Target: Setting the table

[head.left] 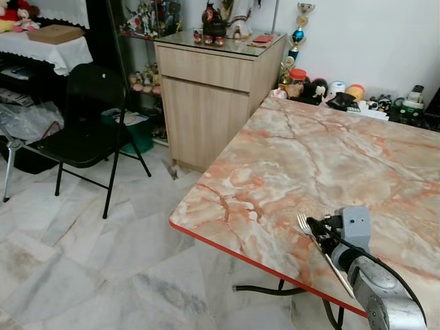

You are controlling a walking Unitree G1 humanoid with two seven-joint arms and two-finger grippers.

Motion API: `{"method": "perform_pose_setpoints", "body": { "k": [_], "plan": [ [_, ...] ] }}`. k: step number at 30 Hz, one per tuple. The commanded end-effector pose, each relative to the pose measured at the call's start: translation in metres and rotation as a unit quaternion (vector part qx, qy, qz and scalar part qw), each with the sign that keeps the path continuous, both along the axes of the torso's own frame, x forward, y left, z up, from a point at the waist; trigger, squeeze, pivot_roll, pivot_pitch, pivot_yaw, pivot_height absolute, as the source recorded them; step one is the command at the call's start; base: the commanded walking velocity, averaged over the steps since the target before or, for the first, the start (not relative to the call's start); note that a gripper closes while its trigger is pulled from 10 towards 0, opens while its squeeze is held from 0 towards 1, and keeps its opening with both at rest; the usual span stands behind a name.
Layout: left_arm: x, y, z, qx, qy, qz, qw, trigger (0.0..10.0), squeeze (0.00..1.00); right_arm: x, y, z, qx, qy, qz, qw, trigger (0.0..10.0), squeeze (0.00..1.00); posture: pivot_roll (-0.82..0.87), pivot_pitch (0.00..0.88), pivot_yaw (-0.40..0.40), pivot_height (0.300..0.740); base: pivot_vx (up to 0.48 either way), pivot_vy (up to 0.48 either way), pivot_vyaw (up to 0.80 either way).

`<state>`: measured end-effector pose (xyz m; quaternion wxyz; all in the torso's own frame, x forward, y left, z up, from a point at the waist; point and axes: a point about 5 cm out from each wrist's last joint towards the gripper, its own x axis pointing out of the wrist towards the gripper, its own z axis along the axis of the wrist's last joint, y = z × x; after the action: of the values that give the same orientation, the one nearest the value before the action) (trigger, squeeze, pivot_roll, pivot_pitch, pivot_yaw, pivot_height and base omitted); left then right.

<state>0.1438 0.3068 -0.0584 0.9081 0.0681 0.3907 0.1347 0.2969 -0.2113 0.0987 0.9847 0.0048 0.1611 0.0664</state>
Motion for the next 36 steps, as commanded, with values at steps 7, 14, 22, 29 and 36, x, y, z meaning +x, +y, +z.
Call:
{"method": "perform_pose_setpoints", "body": {
  "k": [7,14,22,29,36],
  "plan": [
    [-0.004,-0.001,-0.003,-0.003,0.011,-0.001,1.000,10.0,0.00,-0.007,-0.005,-0.009,-0.003,0.050,-0.001,0.999,10.0,0.00,0.12,0.043,-0.023,0.740,0.000,0.000,0.00],
    [-0.004,-0.003,-0.004,-0.003,0.013,-0.005,1.000,10.0,0.00,-0.004,-0.007,-0.014,-0.006,0.064,-0.003,0.998,10.0,0.00,0.12,0.044,-0.024,0.740,0.000,0.000,0.00],
    [-0.004,-0.004,-0.004,-0.004,0.013,-0.007,1.000,10.0,0.00,0.006,-0.002,-0.015,-0.006,0.067,0.018,0.998,10.0,0.00,0.13,0.042,-0.026,0.740,0.000,0.000,0.00],
    [-0.005,-0.004,-0.004,-0.004,0.014,-0.006,1.000,10.0,0.00,0.011,0.003,-0.018,-0.006,0.069,0.033,0.997,10.0,0.00,0.13,0.043,-0.025,0.740,0.000,0.000,0.00],
    [-0.005,-0.004,-0.004,-0.004,0.013,-0.005,1.000,10.0,0.00,0.013,0.001,-0.021,-0.017,0.070,0.032,0.997,10.0,0.00,0.14,0.044,-0.025,0.740,0.000,0.000,0.00]
  ]
}}
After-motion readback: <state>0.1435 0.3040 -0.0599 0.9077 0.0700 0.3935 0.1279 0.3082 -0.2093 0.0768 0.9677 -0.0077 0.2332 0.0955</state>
